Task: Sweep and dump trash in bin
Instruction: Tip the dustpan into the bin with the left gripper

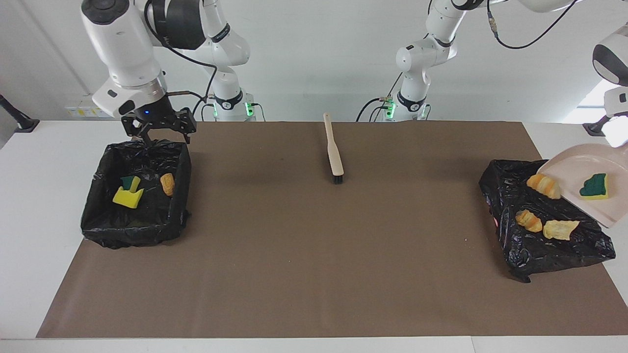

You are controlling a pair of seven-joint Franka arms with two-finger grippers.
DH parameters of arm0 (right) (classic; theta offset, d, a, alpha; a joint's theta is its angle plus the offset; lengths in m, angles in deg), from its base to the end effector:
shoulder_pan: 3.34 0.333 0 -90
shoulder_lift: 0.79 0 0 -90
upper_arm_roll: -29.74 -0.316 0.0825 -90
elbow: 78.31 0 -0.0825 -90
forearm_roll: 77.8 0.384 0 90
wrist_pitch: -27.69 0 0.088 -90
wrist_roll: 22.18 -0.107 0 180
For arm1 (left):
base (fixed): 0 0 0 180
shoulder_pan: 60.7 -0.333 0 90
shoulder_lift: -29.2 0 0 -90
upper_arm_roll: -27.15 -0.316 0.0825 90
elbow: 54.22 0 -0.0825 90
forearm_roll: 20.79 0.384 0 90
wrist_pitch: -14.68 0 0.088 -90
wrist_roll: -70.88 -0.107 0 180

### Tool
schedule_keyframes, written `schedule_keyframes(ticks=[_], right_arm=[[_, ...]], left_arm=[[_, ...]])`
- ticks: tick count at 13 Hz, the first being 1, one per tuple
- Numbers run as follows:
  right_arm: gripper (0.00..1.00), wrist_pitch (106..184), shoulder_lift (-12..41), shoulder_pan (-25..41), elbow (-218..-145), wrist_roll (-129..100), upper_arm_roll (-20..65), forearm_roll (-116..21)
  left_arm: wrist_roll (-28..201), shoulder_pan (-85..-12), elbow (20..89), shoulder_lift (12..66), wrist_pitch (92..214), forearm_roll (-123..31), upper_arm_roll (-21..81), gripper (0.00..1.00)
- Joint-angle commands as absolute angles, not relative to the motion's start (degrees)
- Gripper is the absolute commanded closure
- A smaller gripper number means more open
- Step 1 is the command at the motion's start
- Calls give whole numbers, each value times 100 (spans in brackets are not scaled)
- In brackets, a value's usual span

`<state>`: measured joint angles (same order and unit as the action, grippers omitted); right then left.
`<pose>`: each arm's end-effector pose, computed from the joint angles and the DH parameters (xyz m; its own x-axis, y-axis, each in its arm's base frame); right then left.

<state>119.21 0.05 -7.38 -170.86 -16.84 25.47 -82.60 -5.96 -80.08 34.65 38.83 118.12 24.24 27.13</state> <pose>0.5598 -0.0068 0.5980 0.9943 0.0990 -0.0402 0.1019 -0.9916 0.0790 0.5715 0.2639 0.5808 0.3567 -0.6436 -0.6771 -0.9280 -0.3276 -0.1775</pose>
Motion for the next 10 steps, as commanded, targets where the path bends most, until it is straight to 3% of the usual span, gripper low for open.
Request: schedule_keyframes(ticks=[1, 4, 10], right_arm=[[0, 11865, -157, -887, -17076, -2173, 2674, -7957], [0, 11716, -421, -923, -17306, -2165, 2728, -7745], [0, 11654, -413, -923, -17288, -2200, 2737, -7815]], left_arm=[[-620, -7723, 3271, 3983, 11663, 2938, 2645, 100], [-620, -7644, 3271, 3983, 11637, 3237, 2645, 100], [-629, -6984, 2946, 4168, 11013, 4021, 2653, 100]])
